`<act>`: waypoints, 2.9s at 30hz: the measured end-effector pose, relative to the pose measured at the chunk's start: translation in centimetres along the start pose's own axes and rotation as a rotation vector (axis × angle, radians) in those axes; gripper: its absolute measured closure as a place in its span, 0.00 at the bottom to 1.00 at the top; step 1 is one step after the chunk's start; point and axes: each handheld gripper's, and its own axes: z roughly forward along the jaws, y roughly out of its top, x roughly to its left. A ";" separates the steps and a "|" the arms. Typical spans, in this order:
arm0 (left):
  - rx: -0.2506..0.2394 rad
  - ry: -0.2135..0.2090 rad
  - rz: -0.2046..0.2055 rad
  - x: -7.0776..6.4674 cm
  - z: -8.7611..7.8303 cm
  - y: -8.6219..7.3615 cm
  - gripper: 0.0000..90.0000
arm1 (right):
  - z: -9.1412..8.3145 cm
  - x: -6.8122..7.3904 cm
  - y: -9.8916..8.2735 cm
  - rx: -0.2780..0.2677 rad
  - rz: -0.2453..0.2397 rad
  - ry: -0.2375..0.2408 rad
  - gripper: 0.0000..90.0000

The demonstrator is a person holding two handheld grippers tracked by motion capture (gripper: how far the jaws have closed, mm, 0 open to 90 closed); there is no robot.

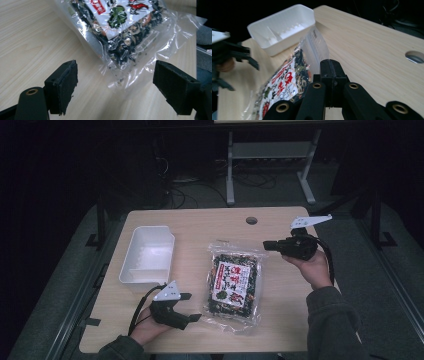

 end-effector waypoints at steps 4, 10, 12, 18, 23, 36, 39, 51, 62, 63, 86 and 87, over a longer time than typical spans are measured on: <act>0.003 -0.003 -0.016 0.4 0.5 0.1 0.22 | -0.9 1.2 0.5 -0.018 -0.036 0.016 1.00; -0.017 -0.024 -0.059 1.0 1.1 0.5 0.23 | -2.1 3.3 1.1 -0.065 -0.090 0.051 1.00; -0.011 -0.041 -0.065 1.2 1.5 0.7 0.24 | -2.4 3.9 1.2 -0.076 -0.104 0.057 1.00; -0.027 -0.071 -0.077 1.4 2.4 1.4 0.26 | -3.0 4.9 1.3 -0.105 -0.125 0.086 1.00; -0.017 -0.104 -0.114 1.9 3.1 1.5 0.27 | -3.0 6.0 1.4 -0.149 -0.145 0.117 1.00; -0.033 -0.193 -0.101 1.9 2.6 1.5 0.65 | -3.5 7.4 0.3 -0.269 -0.149 0.182 1.00; -0.034 -0.198 -0.081 1.7 2.5 1.5 0.68 | -3.6 7.3 0.0 -0.280 -0.149 0.177 1.00; -0.021 -0.117 0.092 -0.4 2.0 2.1 0.82 | -4.0 6.0 -2.0 -0.305 -0.098 0.132 0.91; -0.034 -0.112 0.146 -1.3 1.4 2.2 0.84 | -1.7 4.7 -4.8 -0.259 0.019 0.236 0.42; -0.035 -0.115 0.146 -1.3 1.4 2.2 0.84 | -1.3 4.8 -5.1 -0.250 0.015 0.242 0.40; -0.042 -0.131 0.105 -0.6 1.0 1.8 0.84 | 4.6 5.8 -7.4 -0.059 0.009 0.342 0.53; -0.042 -0.132 0.101 -0.6 1.1 1.8 0.84 | 4.7 5.7 -7.4 -0.071 0.015 0.354 0.55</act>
